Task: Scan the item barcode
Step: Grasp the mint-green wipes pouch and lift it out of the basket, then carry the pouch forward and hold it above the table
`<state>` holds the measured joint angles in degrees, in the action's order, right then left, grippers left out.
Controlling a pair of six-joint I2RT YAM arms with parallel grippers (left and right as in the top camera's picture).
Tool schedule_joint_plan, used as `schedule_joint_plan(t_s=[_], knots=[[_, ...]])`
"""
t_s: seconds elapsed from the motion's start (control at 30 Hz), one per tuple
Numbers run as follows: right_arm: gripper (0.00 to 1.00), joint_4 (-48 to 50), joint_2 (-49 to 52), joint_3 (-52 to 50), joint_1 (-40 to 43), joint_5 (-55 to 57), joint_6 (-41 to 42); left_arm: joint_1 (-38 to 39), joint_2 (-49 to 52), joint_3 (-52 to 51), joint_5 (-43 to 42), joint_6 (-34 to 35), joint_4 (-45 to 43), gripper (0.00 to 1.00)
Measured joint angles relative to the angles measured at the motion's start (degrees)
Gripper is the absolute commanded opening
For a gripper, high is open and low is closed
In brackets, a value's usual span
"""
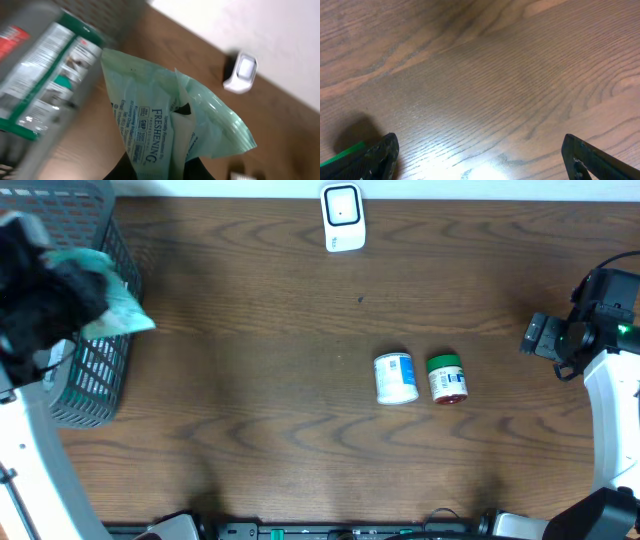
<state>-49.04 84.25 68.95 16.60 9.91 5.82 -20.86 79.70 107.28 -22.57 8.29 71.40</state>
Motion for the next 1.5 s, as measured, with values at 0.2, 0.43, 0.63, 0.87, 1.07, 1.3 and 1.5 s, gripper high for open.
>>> schedule_joint_plan(t_s=[0.2, 0.43, 0.63, 0.87, 1.07, 1.3, 1.5], knots=[[0.99, 0.0, 0.0, 0.0, 0.0, 0.0, 0.0, 9.33, 0.79, -6.36, 0.0, -3.23, 3.02, 0.08], [0.99, -0.02, 0.0, 0.0, 0.0, 0.0, 0.0, 17.81, 1.01, -14.71, 1.31, -5.31, 0.42, 0.08], [0.99, 0.0, 0.0, 0.0, 0.0, 0.0, 0.0, 23.63, 1.25, -23.52, 2.16, -5.22, -7.06, 0.08], [0.99, 0.02, 0.0, 0.0, 0.0, 0.0, 0.02, 30.8, 1.77, -34.1, 2.64, -3.04, -18.18, 0.08], [0.99, 0.0, 0.0, 0.0, 0.0, 0.02, 0.02, 35.95, 3.04, -39.47, 7.78, 1.42, -23.02, 0.08], [0.99, 0.0, 0.0, 0.0, 0.0, 0.02, 0.0, 39.93, 10.62, -40.52, 11.5, 5.25, -26.67, 0.08], [0.99, 0.0, 0.0, 0.0, 0.0, 0.02, 0.0, 40.39, 17.33, -40.81, 12.44, 6.23, -28.57, 0.09]])
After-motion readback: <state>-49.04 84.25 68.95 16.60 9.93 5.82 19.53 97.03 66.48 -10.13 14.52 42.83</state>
